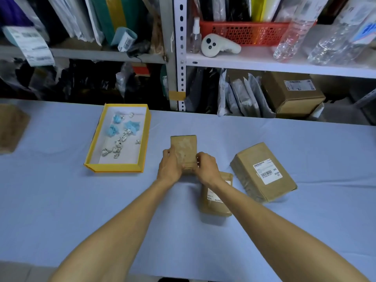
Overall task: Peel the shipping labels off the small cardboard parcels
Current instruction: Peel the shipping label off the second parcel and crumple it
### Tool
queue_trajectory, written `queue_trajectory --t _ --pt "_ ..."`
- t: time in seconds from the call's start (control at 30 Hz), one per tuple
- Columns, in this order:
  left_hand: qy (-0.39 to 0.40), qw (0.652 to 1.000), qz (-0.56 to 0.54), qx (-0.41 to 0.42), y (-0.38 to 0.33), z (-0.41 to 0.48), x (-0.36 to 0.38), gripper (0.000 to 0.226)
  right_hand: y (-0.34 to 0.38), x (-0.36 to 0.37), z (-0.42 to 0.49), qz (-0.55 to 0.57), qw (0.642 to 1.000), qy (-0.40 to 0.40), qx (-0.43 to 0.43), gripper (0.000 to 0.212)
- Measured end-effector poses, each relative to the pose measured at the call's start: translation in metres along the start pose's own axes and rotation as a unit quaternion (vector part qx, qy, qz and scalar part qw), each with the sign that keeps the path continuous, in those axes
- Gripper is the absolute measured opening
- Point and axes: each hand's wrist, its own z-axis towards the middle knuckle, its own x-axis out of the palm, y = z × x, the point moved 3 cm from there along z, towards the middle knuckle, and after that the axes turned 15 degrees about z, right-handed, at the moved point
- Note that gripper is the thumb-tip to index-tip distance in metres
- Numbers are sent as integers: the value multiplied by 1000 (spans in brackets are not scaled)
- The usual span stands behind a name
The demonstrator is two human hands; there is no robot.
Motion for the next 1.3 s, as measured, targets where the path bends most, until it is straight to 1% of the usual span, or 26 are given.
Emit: queue_trajectory --t 0.1,0.17,0.3,0.4,0.47,0.5,0.53,0.57,0.6,0.63,0.7,0.73,0.8,0.83,0.9,0.97,1.03,1.1,1.17,1.3 --pt "18 1000 2 23 1 10 -1 59 3 2 6 44 999 8 12 37" --pt "23 999 12 21 2 15 0 59 5 3 6 58 998 12 15 41" --pt "27 999 28 23 3 16 4 59 5 2 6 54 998 28 24 37" --pt "55 997 46 17 5 19 6 72 3 1 5 35 998 29 31 29" --pt "42 996 72 17 4 14 5 78 0 -3 0 19 999 -6 31 43" --pt "13 995 94 26 3 8 4 80 -2 -7 -5 9 999 -36 35 48" --pt "-27 992 114 45 0 -1 3 79 -6 -12 -10 -2 997 -66 34 48" --pt "-67 987 125 71 -4 -12 4 73 -12 -17 -15 -14 996 -87 34 46" --pt "-94 983 122 98 -8 -23 7 63 -20 -23 -21 -28 994 -103 33 44" --pt "-101 981 111 123 -14 -34 11 50 -27 -29 -26 -42 992 -116 35 43" --pt "-69 984 66 151 -30 -49 24 30 -44 -42 -37 -75 988 -126 54 43" --pt "-35 989 42 139 -38 -52 31 26 -54 -47 -41 -89 987 -115 63 46" --pt "51 995 0 82 -48 -58 45 34 -71 -49 -50 -74 992 -63 77 58" --pt "85 995 -19 51 -51 -61 52 42 -77 -48 -54 -36 996 -37 79 64" --pt "108 993 -55 7 -54 -66 62 52 -86 -48 -59 38 996 -8 77 78" --pt "104 991 -81 -16 -54 -68 64 53 -90 -52 -61 54 996 5 75 93" --pt "108 989 -96 -27 -53 -70 64 54 -89 -56 -65 54 996 22 65 102" --pt "101 987 -119 -37 -53 -74 66 57 -90 -60 -68 60 996 29 50 100" --pt "68 985 -153 -49 -53 -84 70 54 -88 -64 -70 70 997 21 35 92" --pt "-6 975 -214 -55 -56 -108 77 47 -99 -66 -82 131 991 -2 -2 100"
